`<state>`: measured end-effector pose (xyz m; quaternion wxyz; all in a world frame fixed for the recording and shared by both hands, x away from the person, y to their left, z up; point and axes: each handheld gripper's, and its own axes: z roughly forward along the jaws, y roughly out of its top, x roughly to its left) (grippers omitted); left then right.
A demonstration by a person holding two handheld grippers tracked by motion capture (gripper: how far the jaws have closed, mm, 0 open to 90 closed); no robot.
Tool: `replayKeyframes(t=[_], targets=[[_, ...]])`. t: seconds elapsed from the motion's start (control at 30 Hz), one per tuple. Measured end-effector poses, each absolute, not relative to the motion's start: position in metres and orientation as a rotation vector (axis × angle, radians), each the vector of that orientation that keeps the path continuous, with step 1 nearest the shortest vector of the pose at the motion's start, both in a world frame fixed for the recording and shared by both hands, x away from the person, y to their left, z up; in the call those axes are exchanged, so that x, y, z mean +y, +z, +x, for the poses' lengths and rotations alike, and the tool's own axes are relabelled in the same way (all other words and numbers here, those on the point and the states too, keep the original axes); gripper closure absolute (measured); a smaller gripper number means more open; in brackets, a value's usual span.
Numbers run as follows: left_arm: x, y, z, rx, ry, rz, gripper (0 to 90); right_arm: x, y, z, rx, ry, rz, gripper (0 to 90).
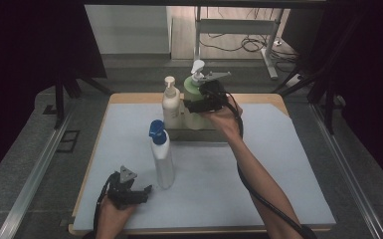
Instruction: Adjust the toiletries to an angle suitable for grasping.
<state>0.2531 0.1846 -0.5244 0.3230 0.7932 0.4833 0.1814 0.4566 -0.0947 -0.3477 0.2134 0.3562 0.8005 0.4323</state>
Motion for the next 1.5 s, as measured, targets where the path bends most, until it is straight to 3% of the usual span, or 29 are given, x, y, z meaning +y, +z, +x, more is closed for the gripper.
replayKeyframes(t=[1.5], targets=[[0.185,-0.524,0.253,1.265,0.477,2.086,12.4,-0.100,-0.418,0.476,2.270,1.116,1.061,12.2]])
